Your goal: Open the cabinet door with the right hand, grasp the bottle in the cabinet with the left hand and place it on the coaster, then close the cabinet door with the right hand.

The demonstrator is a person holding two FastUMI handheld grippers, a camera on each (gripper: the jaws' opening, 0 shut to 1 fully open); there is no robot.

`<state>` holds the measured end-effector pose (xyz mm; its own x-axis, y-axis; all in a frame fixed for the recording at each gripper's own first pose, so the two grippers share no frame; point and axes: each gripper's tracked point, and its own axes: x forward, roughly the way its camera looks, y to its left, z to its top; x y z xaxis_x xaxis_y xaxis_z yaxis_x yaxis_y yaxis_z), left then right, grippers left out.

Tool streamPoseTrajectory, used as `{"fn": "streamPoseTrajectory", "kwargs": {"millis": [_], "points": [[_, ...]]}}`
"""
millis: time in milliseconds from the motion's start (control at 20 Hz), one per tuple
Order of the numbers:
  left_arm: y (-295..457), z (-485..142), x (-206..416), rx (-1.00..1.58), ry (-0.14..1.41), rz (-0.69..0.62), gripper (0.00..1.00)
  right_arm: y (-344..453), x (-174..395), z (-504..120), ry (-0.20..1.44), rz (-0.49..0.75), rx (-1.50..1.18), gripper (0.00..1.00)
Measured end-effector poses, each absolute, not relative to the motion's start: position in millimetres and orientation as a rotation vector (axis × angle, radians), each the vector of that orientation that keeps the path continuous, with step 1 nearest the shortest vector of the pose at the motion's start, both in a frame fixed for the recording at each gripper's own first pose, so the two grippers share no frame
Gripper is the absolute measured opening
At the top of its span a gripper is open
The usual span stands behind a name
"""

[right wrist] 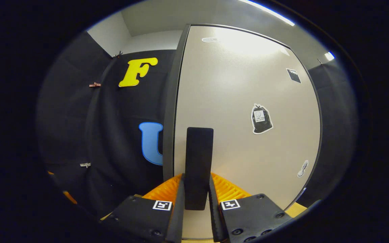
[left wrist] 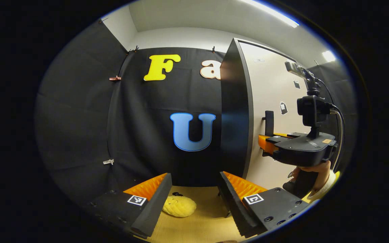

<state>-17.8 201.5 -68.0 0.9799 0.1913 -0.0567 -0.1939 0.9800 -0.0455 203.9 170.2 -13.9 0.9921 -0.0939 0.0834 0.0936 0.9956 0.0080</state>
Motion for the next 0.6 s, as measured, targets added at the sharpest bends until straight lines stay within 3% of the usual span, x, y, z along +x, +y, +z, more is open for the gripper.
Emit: {"fn": "streamPoseTrajectory", "kwargs": {"millis": [150,200,600], "points": [[201.1,-69.8,-24.2,-0.052,0.057,0.200,0.89,171.2,201.7,-15.0,-0.068,-0.107,0.003,0.24],[201.8,-68.8,-25.9,-0.054,0.057,0.204,0.89,170.1,203.1,-15.2,-0.058,-0.102,-0.010,0.15],[192.5,-49.0,-27.1,-0.037,0.017,0.201,0.89,168.4,138.8,-11.7,-0.033,-0.001,-0.012,0.15]]}}
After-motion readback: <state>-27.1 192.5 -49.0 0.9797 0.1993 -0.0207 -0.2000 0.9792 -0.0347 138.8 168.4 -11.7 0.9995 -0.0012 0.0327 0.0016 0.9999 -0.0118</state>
